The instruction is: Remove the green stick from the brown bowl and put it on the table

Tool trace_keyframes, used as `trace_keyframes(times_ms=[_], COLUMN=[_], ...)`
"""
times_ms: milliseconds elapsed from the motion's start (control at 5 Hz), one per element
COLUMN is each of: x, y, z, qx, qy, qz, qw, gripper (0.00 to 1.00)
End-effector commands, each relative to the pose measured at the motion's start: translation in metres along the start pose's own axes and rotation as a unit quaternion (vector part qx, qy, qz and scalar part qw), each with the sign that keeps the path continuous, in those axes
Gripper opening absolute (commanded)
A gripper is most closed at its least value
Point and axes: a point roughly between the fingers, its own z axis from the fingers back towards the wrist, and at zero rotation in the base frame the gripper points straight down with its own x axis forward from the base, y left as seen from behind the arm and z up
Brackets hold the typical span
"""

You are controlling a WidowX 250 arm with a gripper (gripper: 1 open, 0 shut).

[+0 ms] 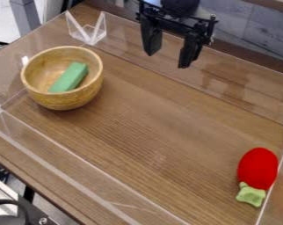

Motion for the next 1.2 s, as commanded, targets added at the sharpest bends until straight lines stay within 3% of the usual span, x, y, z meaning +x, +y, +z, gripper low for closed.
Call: trace_keyframes(times_ms=[0,200,400,600,800,1000], x=[-0.009,-0.026,-0.039,-0.039,-0.047,-0.048], y=[0.016,0.056,0.096,0.131,0.157,0.169], z=[-0.012,-0.020,-0.030,-0.041,-0.049,-0.057], qx=[0.003,0.012,0.021,0.025,0.026,0.027], qy=[0.009,0.005,-0.014,-0.025,-0.029,-0.030], qz=[-0.039,-0.071,-0.035,0.005,0.038,0.070], qw=[0.9992,0.9974,0.9991,0.9994,0.9985,0.9968], gripper=[1.00,1.00,1.00,1.00,1.00,1.00])
